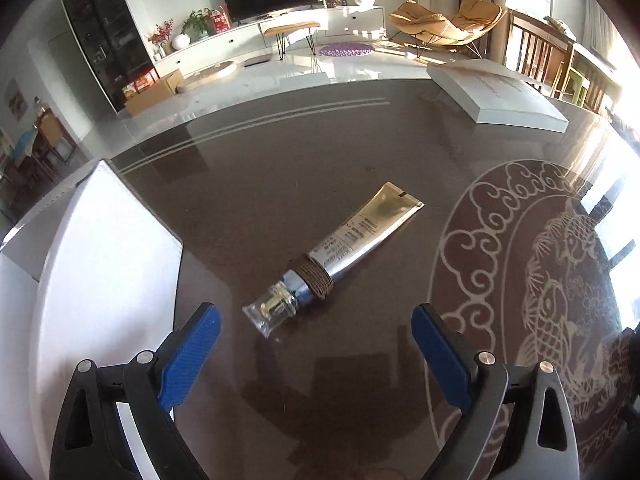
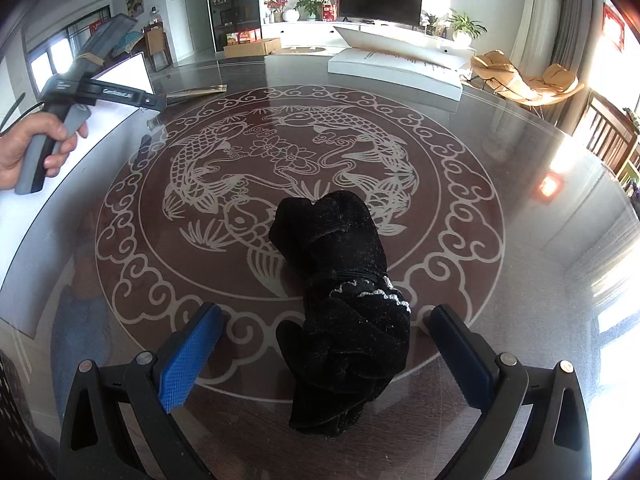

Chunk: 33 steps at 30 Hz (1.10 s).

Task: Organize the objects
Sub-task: 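Grasp the gold cream tube with the left tool while right tool holds the fabric, then lift the gold tube with the left tool while right tool holds the fabric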

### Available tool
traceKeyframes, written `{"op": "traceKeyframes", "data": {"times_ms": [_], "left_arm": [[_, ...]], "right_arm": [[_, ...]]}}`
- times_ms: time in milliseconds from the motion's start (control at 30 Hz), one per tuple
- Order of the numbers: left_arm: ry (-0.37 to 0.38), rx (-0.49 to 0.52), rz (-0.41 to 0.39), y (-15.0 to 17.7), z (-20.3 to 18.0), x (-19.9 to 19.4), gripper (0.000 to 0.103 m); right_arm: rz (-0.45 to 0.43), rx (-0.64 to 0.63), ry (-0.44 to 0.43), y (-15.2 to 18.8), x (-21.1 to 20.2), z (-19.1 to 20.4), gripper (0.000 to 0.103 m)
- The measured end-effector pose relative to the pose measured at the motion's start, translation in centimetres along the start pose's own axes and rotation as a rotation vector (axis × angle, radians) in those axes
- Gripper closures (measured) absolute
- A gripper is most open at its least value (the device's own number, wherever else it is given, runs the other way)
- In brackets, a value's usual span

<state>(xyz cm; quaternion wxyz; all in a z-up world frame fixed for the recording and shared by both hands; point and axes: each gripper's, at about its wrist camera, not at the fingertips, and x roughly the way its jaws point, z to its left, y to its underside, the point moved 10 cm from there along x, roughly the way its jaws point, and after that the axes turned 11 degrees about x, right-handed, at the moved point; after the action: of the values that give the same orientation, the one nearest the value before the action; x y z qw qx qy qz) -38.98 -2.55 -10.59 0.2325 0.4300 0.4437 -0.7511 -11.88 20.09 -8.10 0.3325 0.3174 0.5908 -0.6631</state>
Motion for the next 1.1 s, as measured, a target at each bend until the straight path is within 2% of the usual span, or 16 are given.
{"op": "traceKeyframes", "data": {"times_ms": [67, 100, 133, 167, 200, 233, 300, 367, 467, 633, 733, 833, 967, 1100], "left_arm": [[-0.013, 0.004, 0.026, -0.4, 0.2, 1.5, 0.005], [0.0, -0.003, 0.006, -0.7, 0.1, 1.7, 0.005], [0.03, -0.012, -0.01, -1.0, -0.1, 1.8, 0.013], [0.062, -0.034, -0.029, -1.1, -0.2, 1.7, 0.025], [0.107, -0.078, -0.06, -1.1, -0.2, 1.4, 0.058], [0.099, -0.098, -0.071, -1.0, -0.1, 1.1, 0.076], [0.074, -0.082, -0.075, -0.1, -0.8, 0.4, 0.075], [0.075, -0.119, -0.083, 1.8, -1.4, -1.0, 0.076], [0.043, -0.173, -0.074, 6.3, -3.2, -4.1, 0.076], [0.003, -0.24, -0.043, 14.4, -8.3, -9.7, 0.076], [-0.006, -0.256, -0.046, 18.0, -11.2, -12.3, 0.076], [-0.02, -0.248, -0.065, 19.7, -12.9, -13.7, 0.075], [-0.007, -0.253, -0.08, 20.5, -13.3, -14.1, 0.075], [-0.018, -0.246, -0.088, 19.5, -13.3, -13.6, 0.075]], "right_arm": [[0.0, 0.0, 0.0, 0.0, 0.0, 0.0, 0.0], [0.0, 0.0, 0.0, 0.0, 0.0, 0.0, 0.0], [0.0, 0.0, 0.0, 0.0, 0.0, 0.0, 0.0], [0.0, 0.0, -0.001, 0.0, 0.0, 0.0, 0.0], [0.0, 0.0, 0.0, 0.0, 0.0, 0.0, 0.0], [0.0, 0.0, 0.0, 0.0, 0.0, 0.0, 0.0], [0.0, 0.0, 0.0, 0.0, 0.0, 0.0, 0.0], [0.0, 0.0, 0.0, 0.0, 0.0, 0.0, 0.0], [0.0, 0.0, 0.0, 0.0, 0.0, 0.0, 0.0], [0.0, 0.0, 0.0, 0.0, 0.0, 0.0, 0.0], [0.0, 0.0, 0.0, 0.0, 0.0, 0.0, 0.0], [-0.001, -0.002, 0.004, 0.0, 0.0, 0.0, 0.0], [-0.005, -0.007, 0.012, 0.0, 0.0, 0.0, 0.0], [0.0, 0.001, 0.004, 0.0, 0.1, 0.0, 0.0]]}}
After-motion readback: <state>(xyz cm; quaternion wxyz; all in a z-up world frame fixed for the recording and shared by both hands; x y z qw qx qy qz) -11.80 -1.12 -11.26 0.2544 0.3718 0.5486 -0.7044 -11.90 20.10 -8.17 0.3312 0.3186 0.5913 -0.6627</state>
